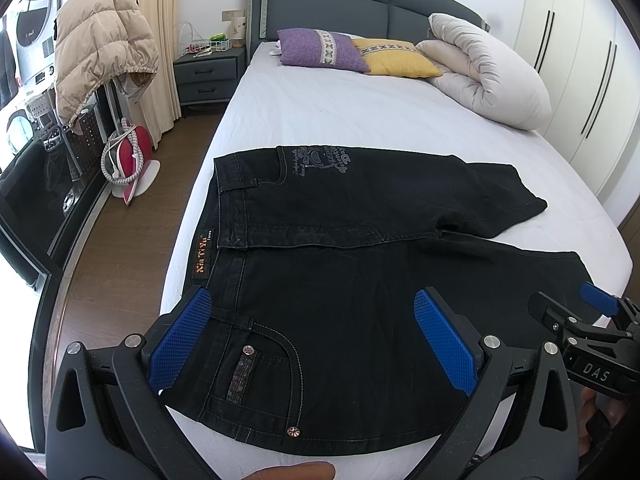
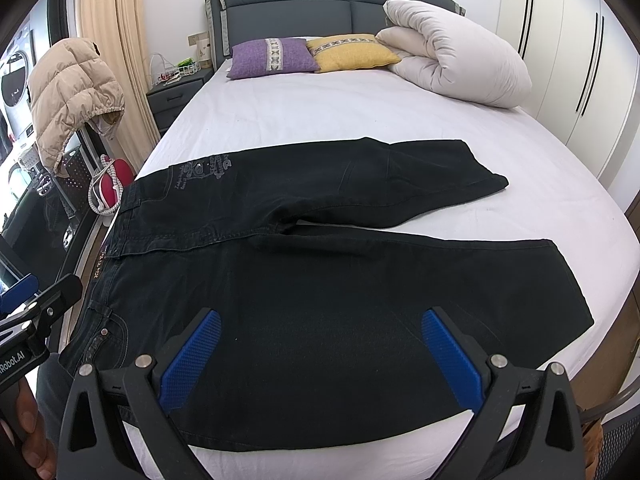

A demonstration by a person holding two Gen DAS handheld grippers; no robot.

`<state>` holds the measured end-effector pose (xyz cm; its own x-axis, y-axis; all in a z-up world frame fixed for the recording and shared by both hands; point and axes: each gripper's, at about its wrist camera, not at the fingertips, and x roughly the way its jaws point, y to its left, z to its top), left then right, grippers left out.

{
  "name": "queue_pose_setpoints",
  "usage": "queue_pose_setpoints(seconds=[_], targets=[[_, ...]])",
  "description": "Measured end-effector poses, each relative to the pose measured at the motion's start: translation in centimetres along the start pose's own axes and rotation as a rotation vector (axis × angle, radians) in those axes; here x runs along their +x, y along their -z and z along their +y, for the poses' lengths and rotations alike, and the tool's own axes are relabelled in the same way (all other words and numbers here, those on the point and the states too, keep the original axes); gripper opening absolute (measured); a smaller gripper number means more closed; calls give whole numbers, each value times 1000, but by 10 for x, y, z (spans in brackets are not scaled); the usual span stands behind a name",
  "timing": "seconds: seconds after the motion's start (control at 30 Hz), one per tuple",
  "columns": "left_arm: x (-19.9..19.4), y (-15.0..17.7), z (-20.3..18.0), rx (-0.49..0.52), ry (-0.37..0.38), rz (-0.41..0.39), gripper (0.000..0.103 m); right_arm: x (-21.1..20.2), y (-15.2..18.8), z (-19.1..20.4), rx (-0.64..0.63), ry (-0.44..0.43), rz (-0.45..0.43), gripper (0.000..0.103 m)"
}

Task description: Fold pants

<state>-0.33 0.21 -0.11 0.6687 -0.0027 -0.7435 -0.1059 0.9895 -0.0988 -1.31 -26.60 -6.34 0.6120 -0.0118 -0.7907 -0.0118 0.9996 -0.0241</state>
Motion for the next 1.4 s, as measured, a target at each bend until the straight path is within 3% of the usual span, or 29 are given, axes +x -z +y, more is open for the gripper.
queue_pose_setpoints(seconds=[0.57,0.77,0.87,1.03,1.13,1.17,1.23,1.3,1.4], targets=[[2,6,6,1,-13,3,103,2,2,2,0,-3,4,103],[13,6,9,-10,46,12,103,13,14,12,-3,-26,11,103],[28,3,15,-20,91,30,103,16,8,3,3,-76,0,103],[68,5,9,87,89,124,103,28,-6,-9,9,-179,-6,103],[88,6,10,63,79,171,103,37,-20,-19,15,-227,-20,102],[98,4,15,36,53,206,103,40,-24,-22,15,-239,-26,102],[116,-4,27,-36,73,262,103,49,-35,-28,3,-253,-28,102],[132,-23,39,-41,92,239,103,59,-45,-31,-26,-257,-21,101],[161,-65,49,43,12,173,103,76,-61,-36,-69,-265,-2,98]])
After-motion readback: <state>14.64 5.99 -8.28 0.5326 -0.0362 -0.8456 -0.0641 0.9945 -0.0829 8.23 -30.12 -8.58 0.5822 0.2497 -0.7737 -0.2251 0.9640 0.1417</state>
